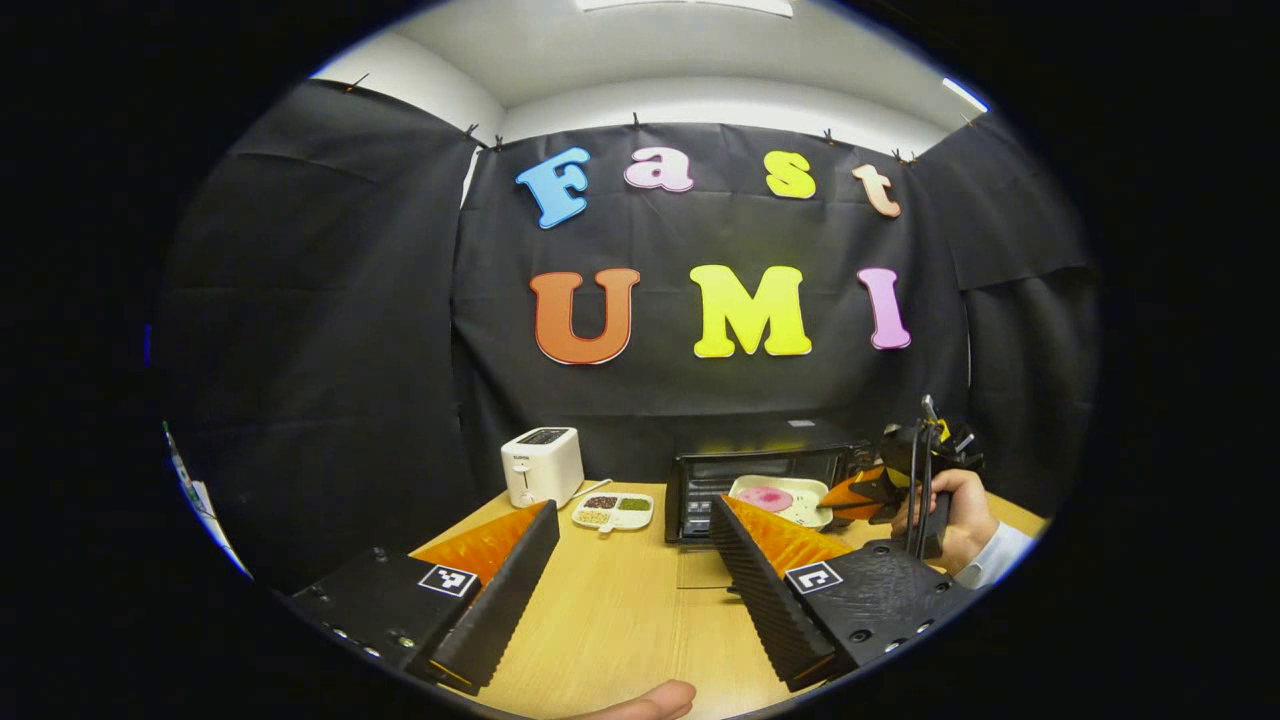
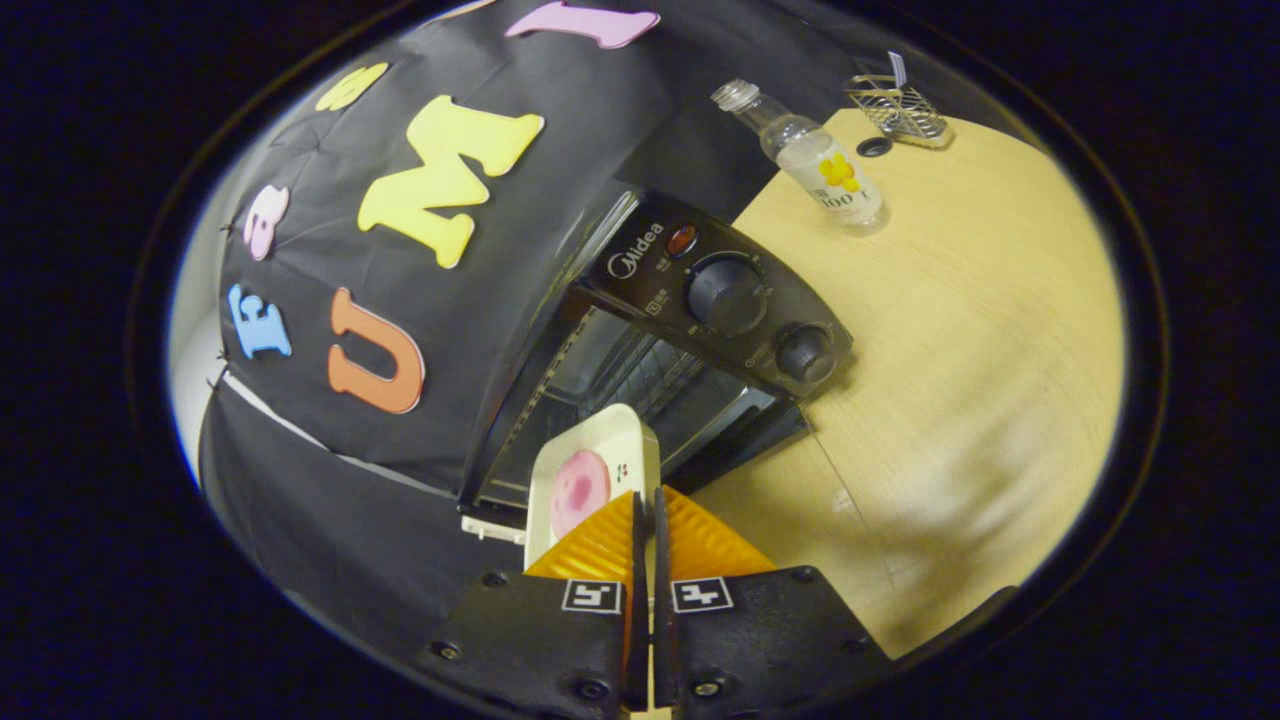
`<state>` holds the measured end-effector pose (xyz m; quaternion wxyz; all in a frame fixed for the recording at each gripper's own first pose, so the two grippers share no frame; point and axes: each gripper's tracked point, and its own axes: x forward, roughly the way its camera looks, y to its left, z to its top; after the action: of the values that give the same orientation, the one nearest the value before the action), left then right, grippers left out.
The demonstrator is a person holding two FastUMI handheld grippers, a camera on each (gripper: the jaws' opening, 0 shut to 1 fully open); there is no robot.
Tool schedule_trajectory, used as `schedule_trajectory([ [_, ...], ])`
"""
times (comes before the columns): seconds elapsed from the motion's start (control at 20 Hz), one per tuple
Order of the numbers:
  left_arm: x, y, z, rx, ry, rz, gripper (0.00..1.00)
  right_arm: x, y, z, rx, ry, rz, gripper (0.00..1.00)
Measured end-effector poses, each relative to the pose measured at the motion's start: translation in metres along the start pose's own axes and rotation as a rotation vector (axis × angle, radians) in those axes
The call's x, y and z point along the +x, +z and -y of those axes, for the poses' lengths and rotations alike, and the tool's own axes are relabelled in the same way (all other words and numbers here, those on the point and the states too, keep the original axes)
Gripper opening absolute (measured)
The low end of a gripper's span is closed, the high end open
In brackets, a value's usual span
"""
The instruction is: Open the electric oven with the left hand, put the food in, and close the electric oven.
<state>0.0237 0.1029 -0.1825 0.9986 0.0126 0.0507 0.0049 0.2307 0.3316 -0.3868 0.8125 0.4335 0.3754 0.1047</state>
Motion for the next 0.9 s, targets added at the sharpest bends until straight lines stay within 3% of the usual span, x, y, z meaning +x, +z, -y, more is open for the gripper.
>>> schedule_trajectory([
  [0.35, 0.018, -0.014, 0.015, -0.029, -0.051, -0.034, 0.96, 0.047, 0.023, 0.002, 0.134, -0.084, 0.227, 0.06],
  [0.55, 0.026, -0.016, 0.008, -0.023, -0.046, -0.037, 0.96, 0.071, 0.029, -0.011, 0.151, -0.056, 0.292, 0.07],
  [0.9, 0.044, -0.03, 0.009, -0.08, -0.059, -0.073, 0.96, 0.106, 0.042, -0.01, 0.05, -0.092, 0.361, 0.08],
])
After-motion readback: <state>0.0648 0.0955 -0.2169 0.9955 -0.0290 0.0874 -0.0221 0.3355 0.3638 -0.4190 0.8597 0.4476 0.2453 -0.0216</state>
